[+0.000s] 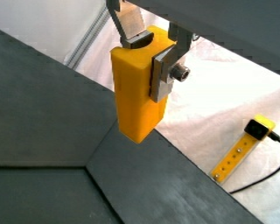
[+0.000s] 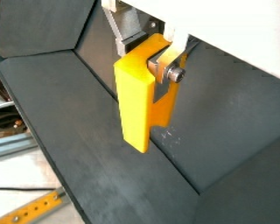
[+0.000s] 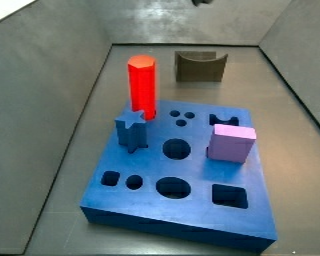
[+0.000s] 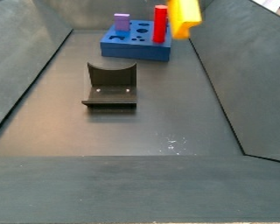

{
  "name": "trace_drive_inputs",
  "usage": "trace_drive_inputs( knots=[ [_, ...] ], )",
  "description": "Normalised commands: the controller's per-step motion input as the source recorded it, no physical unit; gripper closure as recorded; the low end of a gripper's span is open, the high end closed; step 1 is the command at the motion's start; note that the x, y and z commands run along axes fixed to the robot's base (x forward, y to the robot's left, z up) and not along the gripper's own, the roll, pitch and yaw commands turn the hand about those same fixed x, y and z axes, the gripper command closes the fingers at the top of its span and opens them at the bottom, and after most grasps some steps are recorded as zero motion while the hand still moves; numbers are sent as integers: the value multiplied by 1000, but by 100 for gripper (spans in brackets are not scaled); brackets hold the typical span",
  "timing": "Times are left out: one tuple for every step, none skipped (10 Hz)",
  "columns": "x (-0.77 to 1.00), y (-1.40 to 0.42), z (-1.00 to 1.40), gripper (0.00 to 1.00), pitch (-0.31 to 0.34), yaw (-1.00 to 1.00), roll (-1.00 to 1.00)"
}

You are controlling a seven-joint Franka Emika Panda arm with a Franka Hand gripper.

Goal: Pick up the arch object. Move up. Place the arch object on the fixture. Regrasp the arch object. Rotate the arch object. Move to above the board. Insert the arch object.
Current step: Rotate the arch object.

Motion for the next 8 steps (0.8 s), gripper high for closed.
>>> trace_drive_inputs(
  knots=[
    [-821,34,166,100,-8,-71,-150],
    [-735,31,127,100,-6,-63,-150],
    [-507,20,64,100,-15,-47,-149],
    [-418,17,52,100,-16,-45,-146],
    [-237,9,44,100,-21,-42,-141],
    [0,0,0,100,-138,-532,-1000],
    [43,40,8,100,-120,-533,-1000],
    [5,50,14,100,-106,-532,-1000]
  ],
)
